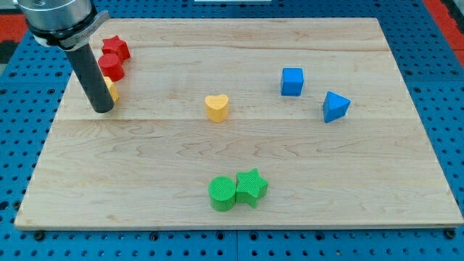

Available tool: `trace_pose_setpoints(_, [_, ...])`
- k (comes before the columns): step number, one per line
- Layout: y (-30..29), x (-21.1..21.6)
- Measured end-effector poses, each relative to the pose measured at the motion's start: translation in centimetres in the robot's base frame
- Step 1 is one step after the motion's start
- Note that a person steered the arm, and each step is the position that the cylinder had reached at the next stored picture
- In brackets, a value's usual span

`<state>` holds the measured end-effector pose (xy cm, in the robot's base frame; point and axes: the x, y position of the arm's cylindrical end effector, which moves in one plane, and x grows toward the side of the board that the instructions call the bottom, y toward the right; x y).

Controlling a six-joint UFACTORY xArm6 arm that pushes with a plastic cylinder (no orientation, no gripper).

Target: Push the yellow heart closer to yellow hexagon

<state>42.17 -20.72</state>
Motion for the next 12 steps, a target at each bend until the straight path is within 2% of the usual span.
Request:
trace_pose_setpoints(2, [2.7,0.3])
trace_pose_setpoints(4, [19.4,8.9])
trace_pose_setpoints(5, [25.6,7.7])
trace_pose_setpoints(6, [25.0,4.2])
trace_pose_setpoints(7, [20.7,2.0])
trace_pose_setpoints(8, [22.9,0.9])
trace_pose_setpoints(9, [19.4,-0.5])
trace_pose_setpoints(11, [8.5,0.3])
trace_pose_setpoints(12, [6.4,0.4])
